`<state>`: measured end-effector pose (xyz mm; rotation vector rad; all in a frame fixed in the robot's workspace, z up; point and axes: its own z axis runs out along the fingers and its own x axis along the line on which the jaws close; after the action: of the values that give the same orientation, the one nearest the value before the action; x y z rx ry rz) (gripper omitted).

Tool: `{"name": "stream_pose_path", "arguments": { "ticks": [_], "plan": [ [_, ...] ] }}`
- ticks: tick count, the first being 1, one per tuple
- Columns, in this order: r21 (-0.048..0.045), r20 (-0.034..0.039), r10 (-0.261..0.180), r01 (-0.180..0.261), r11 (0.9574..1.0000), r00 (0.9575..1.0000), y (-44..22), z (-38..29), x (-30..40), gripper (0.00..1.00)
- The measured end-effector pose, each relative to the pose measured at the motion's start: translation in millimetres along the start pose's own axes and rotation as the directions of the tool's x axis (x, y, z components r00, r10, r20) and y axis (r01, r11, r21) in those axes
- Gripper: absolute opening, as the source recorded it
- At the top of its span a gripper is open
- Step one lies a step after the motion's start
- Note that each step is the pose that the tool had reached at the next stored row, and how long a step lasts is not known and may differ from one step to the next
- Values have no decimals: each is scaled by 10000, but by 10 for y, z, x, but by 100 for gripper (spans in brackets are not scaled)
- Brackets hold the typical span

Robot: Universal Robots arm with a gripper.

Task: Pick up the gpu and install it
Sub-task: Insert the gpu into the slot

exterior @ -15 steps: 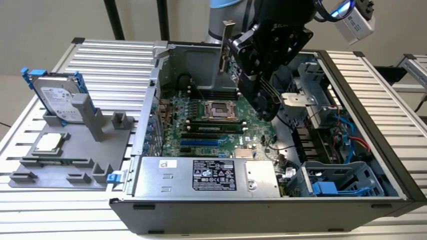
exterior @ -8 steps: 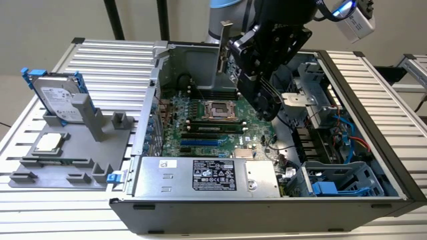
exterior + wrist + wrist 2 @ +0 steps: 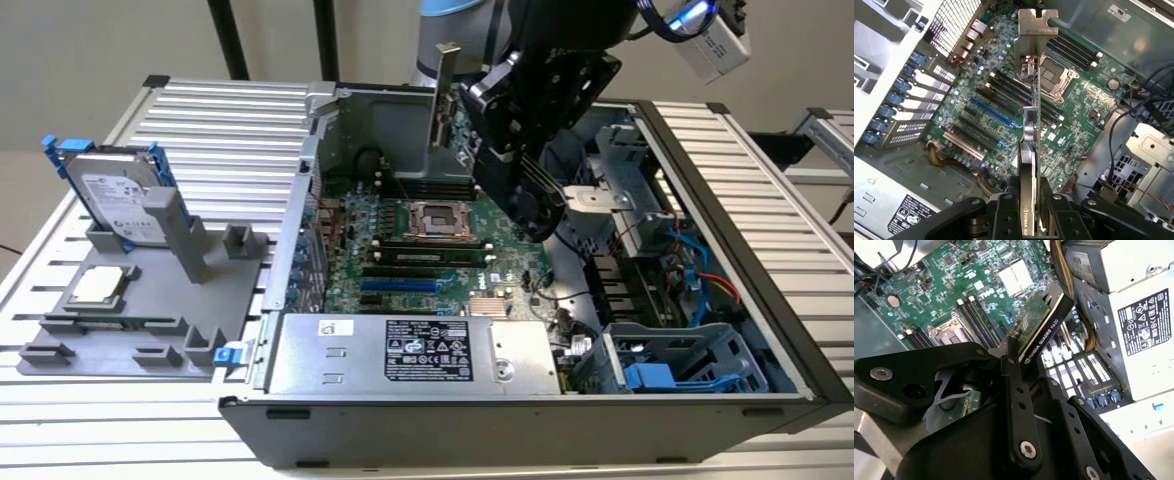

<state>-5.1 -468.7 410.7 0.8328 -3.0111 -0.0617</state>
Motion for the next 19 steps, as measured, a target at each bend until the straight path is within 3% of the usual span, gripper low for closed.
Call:
{"name": "stream_pose_path", "arguments": {
  "ticks": [19],
  "plan": [
    [12,-53,-1092,1092,9940,9940,0,0,0,0]
  ]
}}
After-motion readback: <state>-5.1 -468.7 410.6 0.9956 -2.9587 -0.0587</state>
